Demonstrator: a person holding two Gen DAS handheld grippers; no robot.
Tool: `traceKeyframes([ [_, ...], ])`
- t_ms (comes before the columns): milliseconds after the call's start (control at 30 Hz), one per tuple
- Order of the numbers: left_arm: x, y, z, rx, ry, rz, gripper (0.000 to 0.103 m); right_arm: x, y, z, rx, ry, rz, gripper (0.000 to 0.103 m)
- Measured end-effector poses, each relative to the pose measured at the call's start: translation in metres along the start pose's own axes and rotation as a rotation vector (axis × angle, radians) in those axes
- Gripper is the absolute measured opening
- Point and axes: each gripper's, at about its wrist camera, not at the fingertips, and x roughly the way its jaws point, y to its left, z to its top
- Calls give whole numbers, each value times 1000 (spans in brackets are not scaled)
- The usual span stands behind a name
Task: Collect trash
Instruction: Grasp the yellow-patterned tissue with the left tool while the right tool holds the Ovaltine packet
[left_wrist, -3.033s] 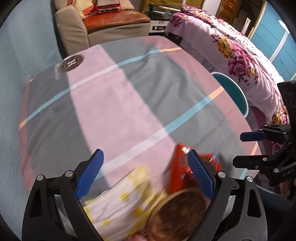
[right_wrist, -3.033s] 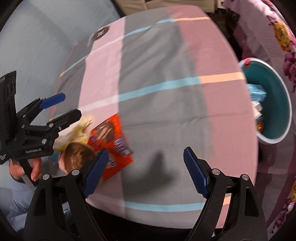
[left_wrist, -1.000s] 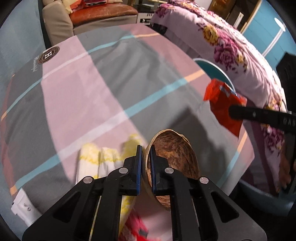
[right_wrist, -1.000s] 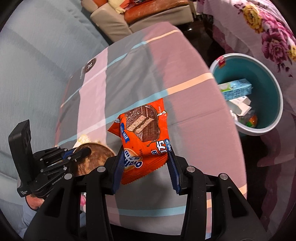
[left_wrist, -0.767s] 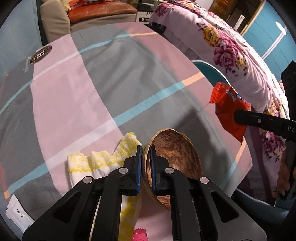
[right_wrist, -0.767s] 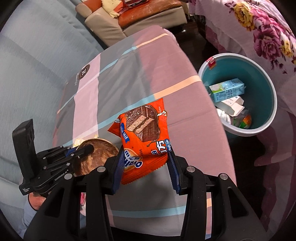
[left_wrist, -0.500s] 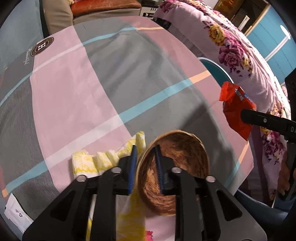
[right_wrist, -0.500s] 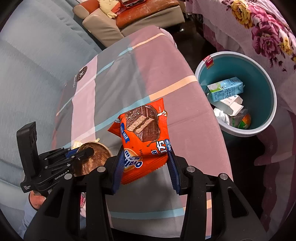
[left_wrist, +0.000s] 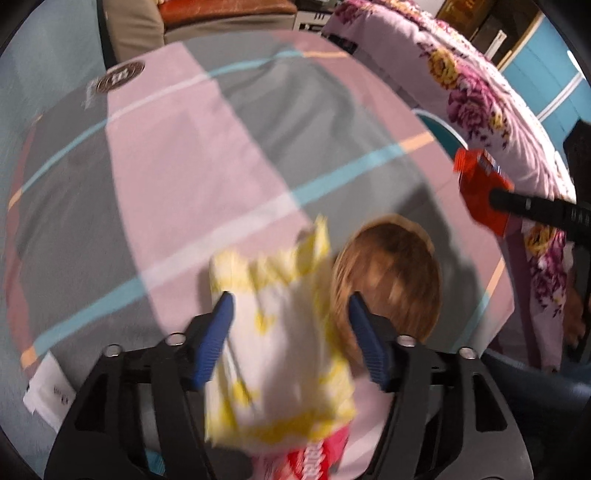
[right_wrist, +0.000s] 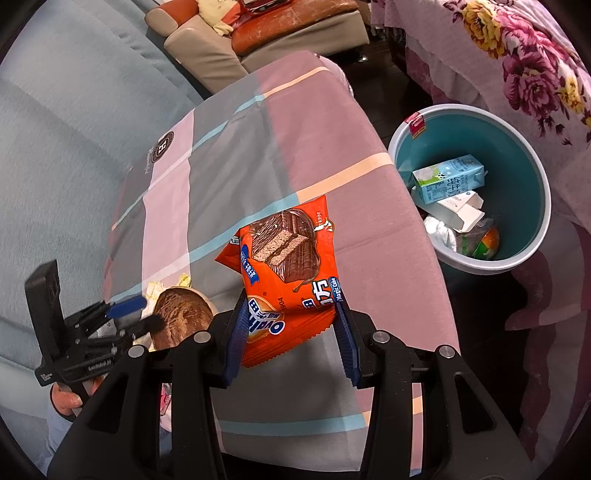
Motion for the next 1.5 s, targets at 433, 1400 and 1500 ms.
traceKeyframes([
  [433,15,6,-27,55,75,36,92,0,13,-1,-20,7,-11,41],
  [1400,14,10,-12,81,18,34,20,8,26,-1,-29,22,-30,42],
  [1500,3,21,-10,30,-9,56,11,10,23,0,-24,20,-24,41],
])
